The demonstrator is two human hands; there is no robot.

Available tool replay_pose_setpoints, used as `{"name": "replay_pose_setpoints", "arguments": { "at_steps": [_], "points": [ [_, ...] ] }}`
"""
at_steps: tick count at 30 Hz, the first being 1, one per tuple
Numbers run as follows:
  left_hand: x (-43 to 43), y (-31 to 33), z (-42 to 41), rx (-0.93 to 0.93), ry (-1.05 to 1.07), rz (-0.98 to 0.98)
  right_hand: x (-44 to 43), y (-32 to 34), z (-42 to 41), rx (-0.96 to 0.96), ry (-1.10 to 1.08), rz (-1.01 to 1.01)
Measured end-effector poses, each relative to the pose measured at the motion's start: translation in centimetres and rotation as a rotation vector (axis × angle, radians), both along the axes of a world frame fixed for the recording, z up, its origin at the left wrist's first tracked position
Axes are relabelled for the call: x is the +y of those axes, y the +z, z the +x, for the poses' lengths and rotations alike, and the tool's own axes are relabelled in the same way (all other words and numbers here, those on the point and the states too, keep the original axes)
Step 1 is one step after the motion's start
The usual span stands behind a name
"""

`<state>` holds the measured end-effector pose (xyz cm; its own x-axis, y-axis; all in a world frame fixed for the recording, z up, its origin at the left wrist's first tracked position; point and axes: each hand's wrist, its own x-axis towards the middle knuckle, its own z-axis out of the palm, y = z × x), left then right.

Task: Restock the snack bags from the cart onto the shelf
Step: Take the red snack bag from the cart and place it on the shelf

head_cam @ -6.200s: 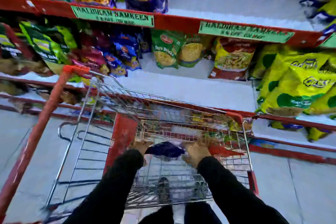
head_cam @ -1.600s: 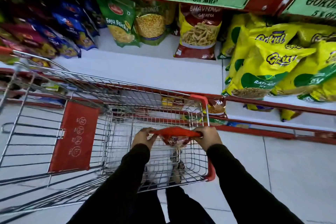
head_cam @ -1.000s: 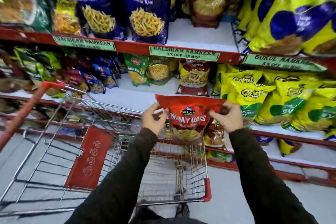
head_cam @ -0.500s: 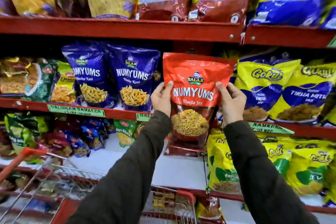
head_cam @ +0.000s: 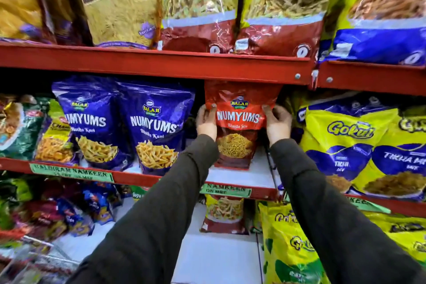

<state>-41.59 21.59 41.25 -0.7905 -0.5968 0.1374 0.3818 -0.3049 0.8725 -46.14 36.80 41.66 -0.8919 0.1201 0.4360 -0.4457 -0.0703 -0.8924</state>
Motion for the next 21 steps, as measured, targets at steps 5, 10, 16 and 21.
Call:
{"name": "replay_pose_setpoints", "arguments": {
  "at_steps": [5, 10, 16, 21],
  "points": [
    [-0.6, -2.1, -0.6, -0.207, -0.036, -0.142, -0.8, -2.4, 0.4, -0.178, 0.128, 0.02],
    [-0.5, -5.8, 0.8, -0.413, -0.166, -0.115, -0.9, -5.8, 2.8, -0.451, 0.191, 0.02],
    [-0.4, -6.8, 2.9, -0.406, -0.134, -0.27, -0.1, -7.7, 3.3, -0.578, 0.136, 0.113],
    [0.0, -7.6, 5.7, -0.376, -0.077, -0.434, 0.7, -6.7, 7.3, -0.489, 0.132, 0.248]
  ]
}}
